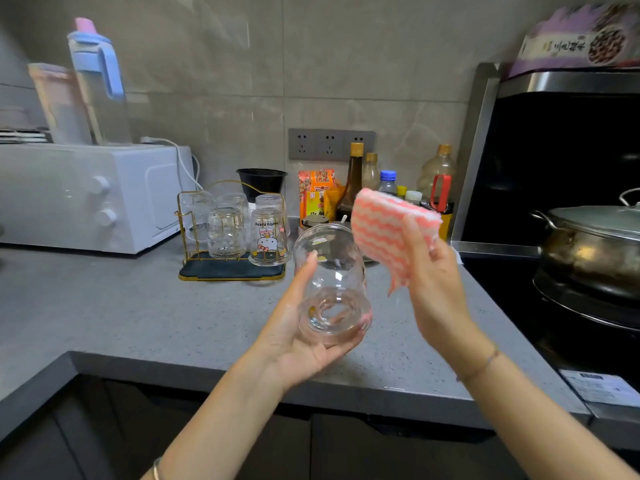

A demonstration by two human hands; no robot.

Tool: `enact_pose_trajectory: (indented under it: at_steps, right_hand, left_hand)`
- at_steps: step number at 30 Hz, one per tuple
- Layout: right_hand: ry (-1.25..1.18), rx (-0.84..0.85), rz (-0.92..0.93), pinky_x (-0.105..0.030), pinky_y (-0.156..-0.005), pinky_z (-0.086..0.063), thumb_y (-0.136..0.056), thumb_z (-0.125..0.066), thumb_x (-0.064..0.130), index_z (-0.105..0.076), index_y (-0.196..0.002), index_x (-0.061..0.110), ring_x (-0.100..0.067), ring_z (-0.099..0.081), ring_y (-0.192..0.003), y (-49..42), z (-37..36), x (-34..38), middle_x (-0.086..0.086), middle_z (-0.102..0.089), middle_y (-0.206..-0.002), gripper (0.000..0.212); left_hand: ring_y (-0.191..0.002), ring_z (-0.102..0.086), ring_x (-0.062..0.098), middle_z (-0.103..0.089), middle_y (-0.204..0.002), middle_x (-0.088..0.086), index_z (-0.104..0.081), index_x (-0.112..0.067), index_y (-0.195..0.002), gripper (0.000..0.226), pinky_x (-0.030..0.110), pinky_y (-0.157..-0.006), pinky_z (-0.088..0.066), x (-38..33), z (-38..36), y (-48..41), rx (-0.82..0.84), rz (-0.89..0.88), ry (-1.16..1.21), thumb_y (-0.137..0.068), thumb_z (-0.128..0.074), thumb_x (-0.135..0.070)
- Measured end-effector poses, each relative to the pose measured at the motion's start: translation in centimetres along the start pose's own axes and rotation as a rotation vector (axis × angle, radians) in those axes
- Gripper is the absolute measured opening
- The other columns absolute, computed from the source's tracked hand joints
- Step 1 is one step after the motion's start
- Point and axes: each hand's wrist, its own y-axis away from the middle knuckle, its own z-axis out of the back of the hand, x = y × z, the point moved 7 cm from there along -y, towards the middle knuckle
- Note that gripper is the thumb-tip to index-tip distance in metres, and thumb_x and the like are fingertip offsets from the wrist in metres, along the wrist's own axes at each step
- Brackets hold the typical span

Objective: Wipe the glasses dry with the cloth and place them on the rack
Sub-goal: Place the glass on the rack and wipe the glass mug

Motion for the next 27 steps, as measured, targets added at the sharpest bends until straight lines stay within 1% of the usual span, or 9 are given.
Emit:
enact_pose_trajectory:
  at_steps: [2, 6, 9, 15, 18, 20, 22, 25, 27]
  right_hand:
    - [0.086, 0.126, 0.198, -0.009, -0.076, -0.049, -0.096, -0.042, 0.022, -0.061, -0.110, 0.025, 0.005, -0.066, -0.092, 2.2, -2.1, 0.6, 0.023, -0.071, -0.100, 0.024]
    - [0.576, 0.318, 0.594, -0.034, -0.115, -0.029, -0.097, -0.046, 0.010, -0.056, -0.131, 0.011, -0.015, -0.033, -0.141, 4.7, -4.5, -1.2, 0.003, -0.046, -0.146, 0.035]
    - [0.788, 0.317, 0.740, -0.042, -0.117, -0.025, -0.101, -0.038, 0.020, -0.047, -0.137, 0.006, -0.020, -0.027, -0.144, 4.6, -4.3, -2.1, -0.005, -0.040, -0.149, 0.040]
    - [0.944, 0.412, 0.869, -0.039, -0.117, -0.025, -0.101, -0.036, 0.025, -0.043, -0.139, 0.009, -0.019, -0.032, -0.142, 5.6, -3.9, -3.4, -0.004, -0.041, -0.147, 0.042]
    - [0.875, 0.493, 0.811, -0.039, -0.116, -0.029, -0.098, -0.040, 0.019, -0.048, -0.137, 0.007, -0.019, -0.035, -0.141, 6.8, -3.5, -4.2, -0.005, -0.043, -0.147, 0.041]
    - [0.860, 0.537, 0.766, -0.040, -0.115, -0.030, -0.092, -0.049, 0.011, -0.049, -0.136, 0.009, -0.018, -0.035, -0.141, 7.5, -3.5, -4.5, -0.004, -0.043, -0.148, 0.044]
    - [0.900, 0.551, 0.787, -0.042, -0.114, -0.031, -0.094, -0.049, 0.013, -0.049, -0.137, 0.012, -0.018, -0.034, -0.141, 7.3, -3.6, -4.4, -0.003, -0.043, -0.148, 0.044]
    - [1.051, 0.461, 0.938, -0.040, -0.115, -0.029, -0.100, -0.040, 0.024, -0.044, -0.139, 0.014, -0.017, -0.035, -0.141, 6.3, -3.6, -3.2, -0.002, -0.043, -0.146, 0.040]
    - [1.148, 0.363, 0.995, -0.038, -0.117, -0.025, -0.100, -0.042, 0.023, -0.047, -0.138, 0.015, -0.016, -0.036, -0.140, 5.7, -3.3, -2.2, -0.001, -0.043, -0.145, 0.040]
  left_hand:
    - [-0.075, -0.070, 0.029, -0.071, -0.093, 0.015, -0.069, 0.002, -0.101, 0.070, 0.041, -0.075, -0.059, 0.0, -0.6, 0.0, 0.023, 0.060, 0.117, -0.064, -0.077, -0.057]
    - [-0.063, -0.072, 0.027, -0.073, -0.080, 0.012, -0.074, 0.001, -0.082, 0.062, 0.034, -0.054, -0.061, 0.1, -1.3, 0.1, 0.023, 0.071, 0.183, -0.071, -0.071, -0.060]
    - [-0.063, -0.071, 0.023, -0.073, -0.080, 0.007, -0.074, 0.000, -0.087, 0.059, 0.028, -0.062, -0.058, 0.4, -1.5, 0.3, 0.047, 0.101, 0.263, -0.068, -0.073, -0.056]
    - [-0.051, -0.069, 0.029, -0.069, -0.066, 0.017, -0.069, 0.008, -0.083, 0.067, 0.034, -0.040, -0.055, 0.3, -2.3, 0.8, 0.046, 0.128, 0.278, -0.075, -0.068, -0.058]
    - [-0.059, -0.071, 0.032, -0.070, -0.070, 0.023, -0.070, 0.012, -0.070, 0.081, 0.037, -0.055, -0.058, -0.2, -1.6, 0.4, -0.030, 0.086, 0.138, -0.075, -0.061, -0.068]
    - [-0.081, -0.069, 0.037, -0.071, -0.088, 0.028, -0.070, 0.014, -0.090, 0.085, 0.048, -0.074, -0.051, -0.4, -1.2, 0.0, -0.059, 0.083, 0.100, -0.072, -0.063, -0.069]
    - [-0.088, -0.067, 0.037, -0.071, -0.094, 0.027, -0.068, 0.012, -0.101, 0.088, 0.050, -0.078, -0.048, -0.4, -1.1, -0.1, -0.063, 0.074, 0.078, -0.071, -0.063, -0.070]
    - [-0.065, -0.072, 0.030, -0.072, -0.075, 0.020, -0.073, 0.007, -0.079, 0.079, 0.039, -0.068, -0.057, -0.2, -1.7, 0.3, -0.043, 0.057, 0.073, -0.074, -0.060, -0.071]
    - [-0.054, -0.070, 0.028, -0.070, -0.066, 0.016, -0.071, 0.004, -0.088, 0.072, 0.034, -0.050, -0.058, 0.0, -1.9, 0.5, -0.044, 0.078, 0.139, -0.071, -0.068, -0.066]
